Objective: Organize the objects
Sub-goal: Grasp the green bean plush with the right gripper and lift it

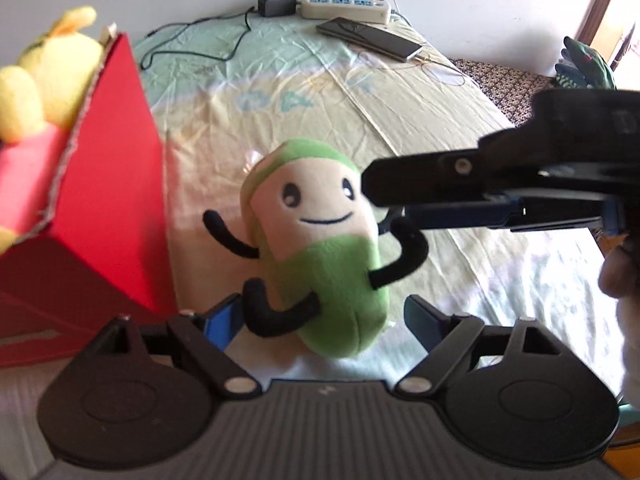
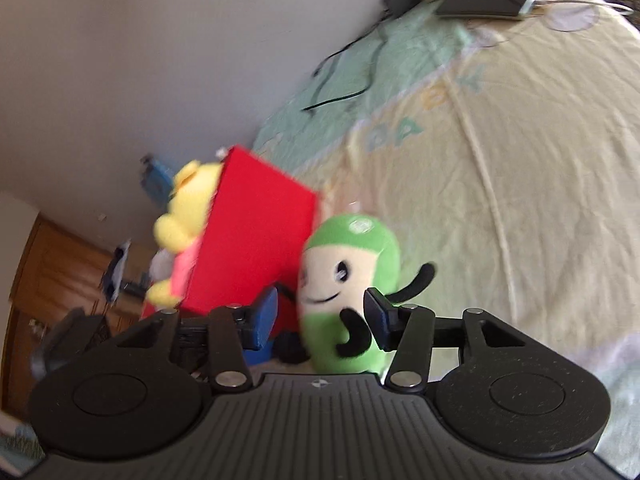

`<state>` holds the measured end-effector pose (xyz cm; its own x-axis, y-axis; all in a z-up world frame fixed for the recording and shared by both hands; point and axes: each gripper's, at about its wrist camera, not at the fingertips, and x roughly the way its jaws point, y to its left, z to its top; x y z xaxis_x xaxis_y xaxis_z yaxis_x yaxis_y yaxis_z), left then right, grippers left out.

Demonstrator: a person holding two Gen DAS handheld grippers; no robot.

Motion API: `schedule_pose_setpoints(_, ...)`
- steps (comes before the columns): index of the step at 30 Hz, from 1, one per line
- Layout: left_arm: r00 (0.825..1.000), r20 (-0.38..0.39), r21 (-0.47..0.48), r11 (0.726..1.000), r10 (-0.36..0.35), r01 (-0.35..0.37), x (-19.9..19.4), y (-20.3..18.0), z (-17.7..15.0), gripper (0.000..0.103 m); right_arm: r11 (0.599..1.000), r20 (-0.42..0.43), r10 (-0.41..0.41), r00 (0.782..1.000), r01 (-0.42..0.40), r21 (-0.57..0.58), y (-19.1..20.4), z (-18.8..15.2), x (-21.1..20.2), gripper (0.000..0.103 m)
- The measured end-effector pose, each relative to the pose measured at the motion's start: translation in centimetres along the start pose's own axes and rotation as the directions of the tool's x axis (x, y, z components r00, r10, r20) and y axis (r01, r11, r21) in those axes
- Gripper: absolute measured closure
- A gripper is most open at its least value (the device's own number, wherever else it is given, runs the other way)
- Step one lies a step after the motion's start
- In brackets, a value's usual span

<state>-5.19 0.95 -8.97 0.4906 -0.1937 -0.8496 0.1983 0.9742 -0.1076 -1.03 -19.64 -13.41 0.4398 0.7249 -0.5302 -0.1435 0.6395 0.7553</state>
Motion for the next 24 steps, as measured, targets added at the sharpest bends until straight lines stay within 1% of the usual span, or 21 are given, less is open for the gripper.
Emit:
schedule_pose_setpoints(1, 1.0, -0.006, -0.008, 1.0, -0.008, 0.008, 0.4, 0.1, 0.2, 0.017, 0.999, -0.001, -0.027, 1.0, 0.027, 0.02, -0.6, 0.2, 0.5, 0.052)
schedule_pose_setpoints(2, 1.0, -0.013, -0.012, 1.0, 0.001, -0.001, 0.8, 0.1, 0.5, 0.021, 0.999, -0.006, -0.036, 0.999, 0.036, 0.038, -1.1, 0.3, 1.0, 0.052)
schedule_pose_setpoints(4, 1.0, -0.024, -0.022, 1.0, 0.016, -0.017, 1.4, 0.2, 0.7, 0.025, 0.997, -0.034, -0.03, 0.999, 0.033, 0.077, -2.0, 0.3, 2.1, 0.052)
schedule_pose_setpoints(6, 0.999, -0.037, -0.036, 0.999, 0.004, -0.006, 2.1, 0.4, 1.0, 0.029, 0.995, -0.057, -0.008, 0.998, 0.014, 0.103, -2.5, 0.1, 3.3, 0.051)
schedule_pose_setpoints(7, 0.999, -0.045, -0.042, 0.999, 0.003, -0.005, 2.2, 0.4, 1.1, 0.034, 0.993, -0.063, 0.006, 0.998, 0.001, 0.118, -2.6, 0.0, 3.7, 0.049)
schedule_pose_setpoints(10, 0.998, -0.053, -0.042, 0.999, 0.019, -0.021, 2.6, 0.6, 1.2, 0.034, 0.989, -0.071, 0.04, 0.997, -0.029, 0.143, -2.4, -0.2, 4.5, 0.052)
schedule_pose_setpoints(14, 0.999, -0.043, -0.041, 0.999, 0.004, -0.005, 1.8, 0.8, 1.4, 0.036, 0.993, -0.077, 0.041, 0.996, -0.032, 0.116, -1.6, -0.3, 4.3, 0.056)
schedule_pose_setpoints(20, 0.999, -0.032, -0.017, 1.0, -0.019, 0.018, -0.3, 0.5, 0.4, 0.035, 0.994, -0.081, 0.054, 0.995, -0.045, 0.102, -0.7, -1.5, 2.7, 0.057)
schedule_pose_setpoints(24, 0.999, -0.032, -0.007, 0.999, -0.04, 0.04, -1.6, 0.5, -0.6, 0.035, 0.998, -0.089, 0.041, 0.995, -0.037, 0.049, 0.9, -2.8, 1.4, 0.057)
